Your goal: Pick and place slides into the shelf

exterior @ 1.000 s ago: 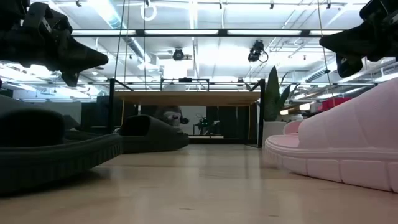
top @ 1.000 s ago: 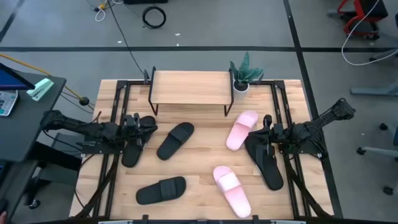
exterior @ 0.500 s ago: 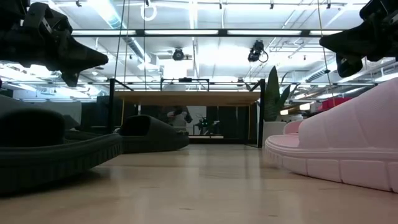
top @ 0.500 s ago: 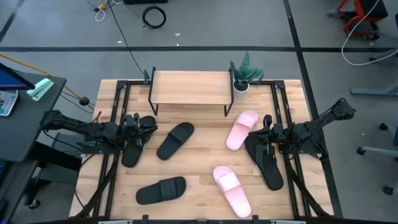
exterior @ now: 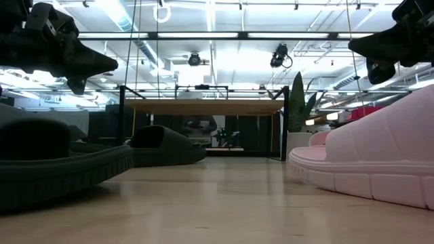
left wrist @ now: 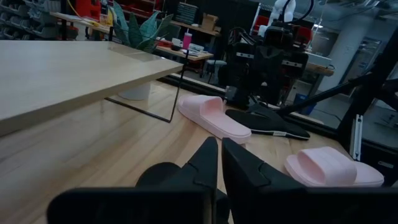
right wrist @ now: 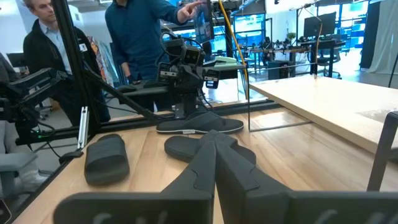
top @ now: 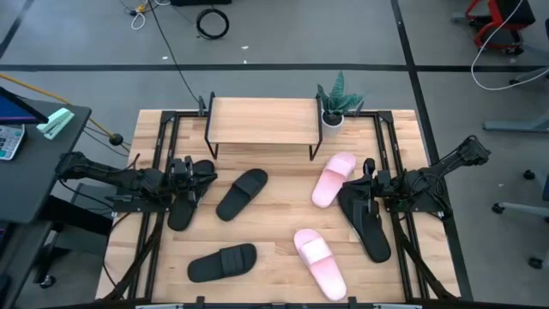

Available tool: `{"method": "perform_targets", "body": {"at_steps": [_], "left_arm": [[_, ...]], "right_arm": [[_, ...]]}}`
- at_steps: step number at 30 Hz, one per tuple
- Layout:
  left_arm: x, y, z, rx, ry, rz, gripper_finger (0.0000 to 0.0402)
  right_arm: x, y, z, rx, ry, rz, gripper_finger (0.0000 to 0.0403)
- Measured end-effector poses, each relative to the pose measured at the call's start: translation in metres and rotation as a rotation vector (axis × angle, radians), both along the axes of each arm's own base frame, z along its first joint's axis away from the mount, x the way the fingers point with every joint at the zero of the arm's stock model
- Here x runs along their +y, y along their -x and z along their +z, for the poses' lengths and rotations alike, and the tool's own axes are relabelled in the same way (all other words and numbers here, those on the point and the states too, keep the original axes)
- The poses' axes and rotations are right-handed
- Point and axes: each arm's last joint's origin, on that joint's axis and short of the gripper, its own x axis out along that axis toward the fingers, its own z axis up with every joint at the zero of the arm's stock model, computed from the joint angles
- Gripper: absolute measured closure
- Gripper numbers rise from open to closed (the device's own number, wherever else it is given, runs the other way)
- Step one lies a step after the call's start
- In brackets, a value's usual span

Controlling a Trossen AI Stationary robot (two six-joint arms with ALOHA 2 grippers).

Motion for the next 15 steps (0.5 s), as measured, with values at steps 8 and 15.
{"method": "perform_targets", "body": {"at_steps": [8, 15], "left_arm": [[0.0000, 0.0000, 0.0000, 0.000, 0.000, 0.000, 0.0366], [0.0000, 0.0000, -0.0001, 0.006, -0.020, 0.000, 0.0366]], "right_arm": [[0.0000, 0.0000, 0.0000, 0.000, 0.000, 0.000, 0.0387], [0.0000, 0.0000, -0.0001, 0.000, 0.000, 0.000, 0.0387]]}}
